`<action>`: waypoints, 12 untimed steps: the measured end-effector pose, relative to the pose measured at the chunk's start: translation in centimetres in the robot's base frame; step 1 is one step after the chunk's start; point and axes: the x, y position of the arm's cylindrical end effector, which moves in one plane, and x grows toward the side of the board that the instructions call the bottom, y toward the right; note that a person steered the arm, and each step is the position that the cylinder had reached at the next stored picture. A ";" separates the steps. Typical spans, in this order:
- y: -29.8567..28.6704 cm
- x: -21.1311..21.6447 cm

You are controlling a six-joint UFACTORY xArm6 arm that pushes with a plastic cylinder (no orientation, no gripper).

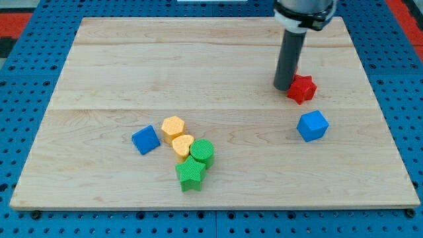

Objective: Move red blocks to and fro

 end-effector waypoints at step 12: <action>-6.0 1.9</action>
